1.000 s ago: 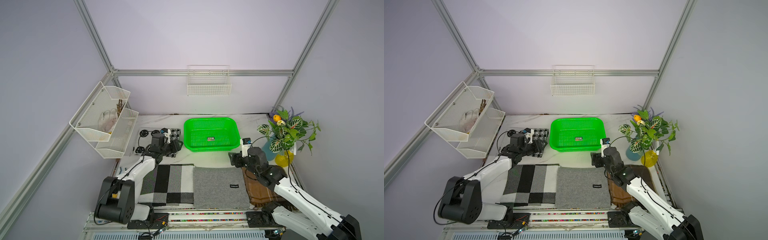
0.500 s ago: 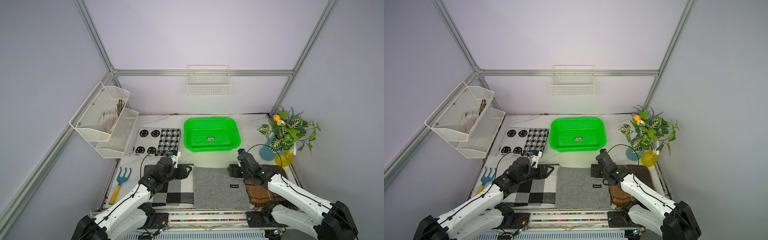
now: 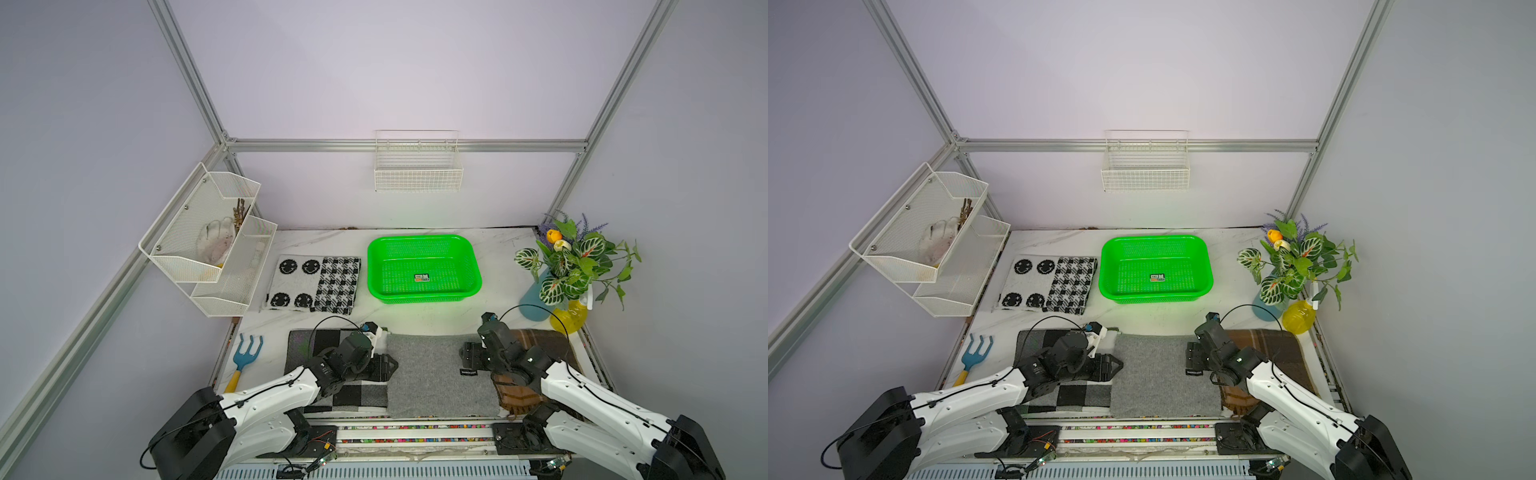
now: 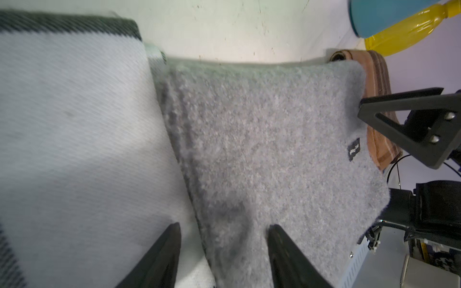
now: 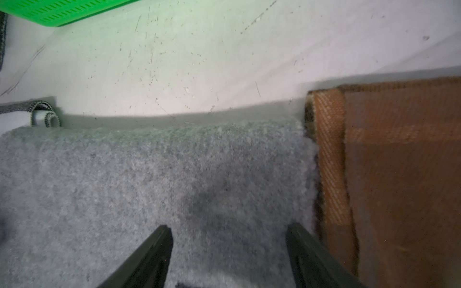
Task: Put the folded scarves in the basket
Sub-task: Pick up the scarf at the center of the board.
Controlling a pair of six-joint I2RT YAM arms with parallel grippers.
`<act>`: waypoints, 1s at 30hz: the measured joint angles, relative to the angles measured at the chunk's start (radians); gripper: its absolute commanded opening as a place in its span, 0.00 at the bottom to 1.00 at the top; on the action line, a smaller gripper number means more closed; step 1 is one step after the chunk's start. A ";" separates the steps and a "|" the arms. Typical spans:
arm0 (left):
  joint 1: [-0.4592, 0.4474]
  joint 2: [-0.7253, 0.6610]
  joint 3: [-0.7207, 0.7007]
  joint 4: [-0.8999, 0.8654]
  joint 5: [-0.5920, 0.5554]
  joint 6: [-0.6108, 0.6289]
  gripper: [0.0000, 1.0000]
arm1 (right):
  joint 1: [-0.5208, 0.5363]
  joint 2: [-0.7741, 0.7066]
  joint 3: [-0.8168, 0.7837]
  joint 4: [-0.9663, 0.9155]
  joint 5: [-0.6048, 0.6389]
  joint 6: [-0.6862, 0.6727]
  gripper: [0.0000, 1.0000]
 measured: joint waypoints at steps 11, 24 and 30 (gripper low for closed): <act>-0.108 0.076 -0.001 0.067 -0.112 -0.043 0.61 | 0.005 -0.028 -0.041 0.059 -0.028 0.003 0.77; -0.141 0.282 0.024 0.298 -0.089 -0.069 0.55 | 0.012 -0.080 -0.048 0.072 -0.030 0.003 0.77; -0.140 0.422 0.038 0.466 -0.028 -0.086 0.02 | 0.012 -0.070 -0.050 0.082 -0.029 0.003 0.77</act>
